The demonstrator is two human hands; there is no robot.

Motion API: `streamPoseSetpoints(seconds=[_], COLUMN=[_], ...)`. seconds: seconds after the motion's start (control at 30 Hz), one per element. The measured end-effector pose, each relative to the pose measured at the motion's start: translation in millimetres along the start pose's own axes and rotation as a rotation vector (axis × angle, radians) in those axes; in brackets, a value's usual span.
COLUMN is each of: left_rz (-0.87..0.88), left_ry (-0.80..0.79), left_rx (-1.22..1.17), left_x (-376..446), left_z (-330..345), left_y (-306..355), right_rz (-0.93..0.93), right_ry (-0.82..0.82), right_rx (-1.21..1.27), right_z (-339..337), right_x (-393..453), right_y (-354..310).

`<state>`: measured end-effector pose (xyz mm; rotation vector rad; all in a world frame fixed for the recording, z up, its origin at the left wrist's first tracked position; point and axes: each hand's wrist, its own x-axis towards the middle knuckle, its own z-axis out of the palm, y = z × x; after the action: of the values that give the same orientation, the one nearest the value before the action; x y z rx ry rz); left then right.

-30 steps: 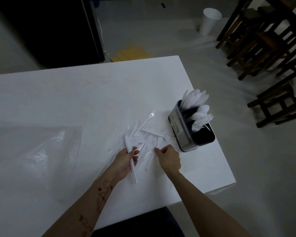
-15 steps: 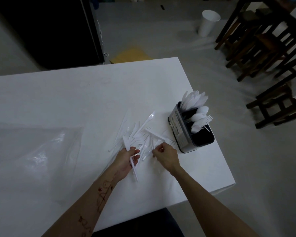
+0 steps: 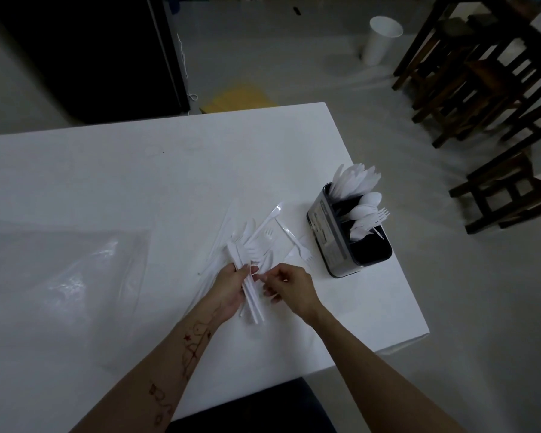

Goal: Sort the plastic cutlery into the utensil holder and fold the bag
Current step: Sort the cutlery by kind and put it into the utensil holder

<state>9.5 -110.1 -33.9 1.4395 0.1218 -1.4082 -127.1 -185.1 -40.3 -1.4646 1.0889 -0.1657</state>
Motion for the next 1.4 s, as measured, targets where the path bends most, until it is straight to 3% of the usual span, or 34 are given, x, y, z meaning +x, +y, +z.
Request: streamPoseSetpoints(seconds=[0.2, 0.37, 0.6, 0.73, 0.9, 1.0, 1.23, 1.4], left_rz=[-0.029, -0.024, -0.006, -0.001, 0.015, 0.004, -0.005, -0.003], left_ry=[0.101, 0.106, 0.105, 0.112, 0.155, 0.166, 0.170, 0.171], left_rx=[-0.061, -0.054, -0.086, -0.117, -0.117, -0.118, -0.130, -0.132], left_x=[-5, -6, -5, -5, -6, -6, -7, -8], left_z=[-3, -10, -18, -20, -23, -24, -22, -19], left_y=[-1, -7, -7, -5, -4, -4, -8, -10], right_rz=[0.010, 0.011, 0.108, -0.118, -0.646, -0.803, -0.574, -0.268], right_ry=[0.456, 0.430, 0.429, 0.462, 0.293, 0.271, 0.355, 0.430], right_rx=[-0.361, -0.669, -0.632, -0.634, -0.979, -1.095, -1.113, -0.963], right_z=[-7, -13, -19, -20, -28, -32, -34, -14], right_x=[25, 46, 61, 46, 26, 18, 16, 24], right_y=[15, 1, -4, -5, 20, 35, 49, 28])
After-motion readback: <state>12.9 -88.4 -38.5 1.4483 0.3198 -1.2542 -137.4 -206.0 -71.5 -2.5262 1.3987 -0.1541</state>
